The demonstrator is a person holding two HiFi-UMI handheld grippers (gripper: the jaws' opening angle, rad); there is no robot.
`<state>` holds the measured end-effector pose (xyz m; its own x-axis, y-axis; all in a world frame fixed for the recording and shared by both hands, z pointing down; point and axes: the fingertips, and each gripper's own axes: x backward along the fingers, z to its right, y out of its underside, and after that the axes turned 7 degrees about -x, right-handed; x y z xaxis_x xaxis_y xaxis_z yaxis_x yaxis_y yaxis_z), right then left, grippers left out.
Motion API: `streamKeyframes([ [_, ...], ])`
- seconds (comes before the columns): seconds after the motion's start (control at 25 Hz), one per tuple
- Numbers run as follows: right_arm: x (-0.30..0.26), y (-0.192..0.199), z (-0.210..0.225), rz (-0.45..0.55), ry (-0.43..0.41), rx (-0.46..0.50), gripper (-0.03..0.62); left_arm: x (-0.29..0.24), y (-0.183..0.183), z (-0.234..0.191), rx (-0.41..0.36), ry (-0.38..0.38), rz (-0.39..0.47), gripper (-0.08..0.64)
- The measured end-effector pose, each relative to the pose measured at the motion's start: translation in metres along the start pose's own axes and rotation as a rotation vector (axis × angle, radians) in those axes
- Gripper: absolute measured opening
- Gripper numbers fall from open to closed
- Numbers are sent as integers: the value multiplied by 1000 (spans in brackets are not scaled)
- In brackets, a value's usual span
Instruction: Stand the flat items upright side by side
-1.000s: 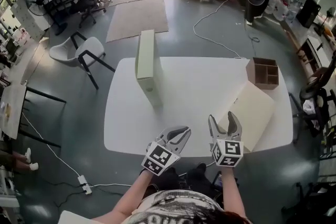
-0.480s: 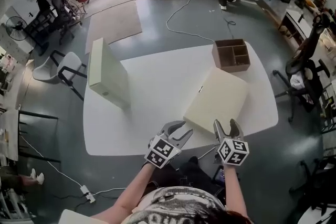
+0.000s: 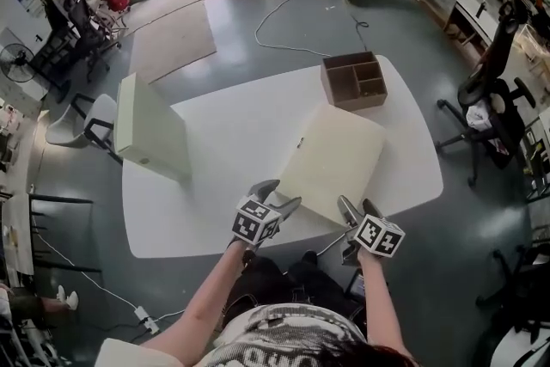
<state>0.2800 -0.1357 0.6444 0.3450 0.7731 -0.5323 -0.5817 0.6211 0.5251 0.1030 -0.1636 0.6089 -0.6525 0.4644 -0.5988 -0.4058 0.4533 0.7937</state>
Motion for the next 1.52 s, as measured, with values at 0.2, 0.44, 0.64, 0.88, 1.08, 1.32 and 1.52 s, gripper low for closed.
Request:
streamKeyframes([
  [0.2,-7,1,3,-38,-17,-24,426,-19,8,-21,112,27,-44,336],
  [0.44,-14,-3,11,-44,-4,-42,431,-31,29,-33,228,148,-133,383],
  [0.64,-26,-36,24,-9,14,-50,431,-34,42,-28,348,234,-137,387],
  [0.88,-54,-85,36,15,26,-66,433,-37,42,-26,349,291,-148,393],
  [1.08,-78,-128,48,25,33,-87,433,-37,45,-24,370,312,-147,393],
  [1.32,-102,-137,53,-46,9,-139,433,-39,48,-23,437,340,-140,393],
  [1.52,-105,-131,54,-26,-15,-194,419,-39,47,-21,429,370,-147,391],
])
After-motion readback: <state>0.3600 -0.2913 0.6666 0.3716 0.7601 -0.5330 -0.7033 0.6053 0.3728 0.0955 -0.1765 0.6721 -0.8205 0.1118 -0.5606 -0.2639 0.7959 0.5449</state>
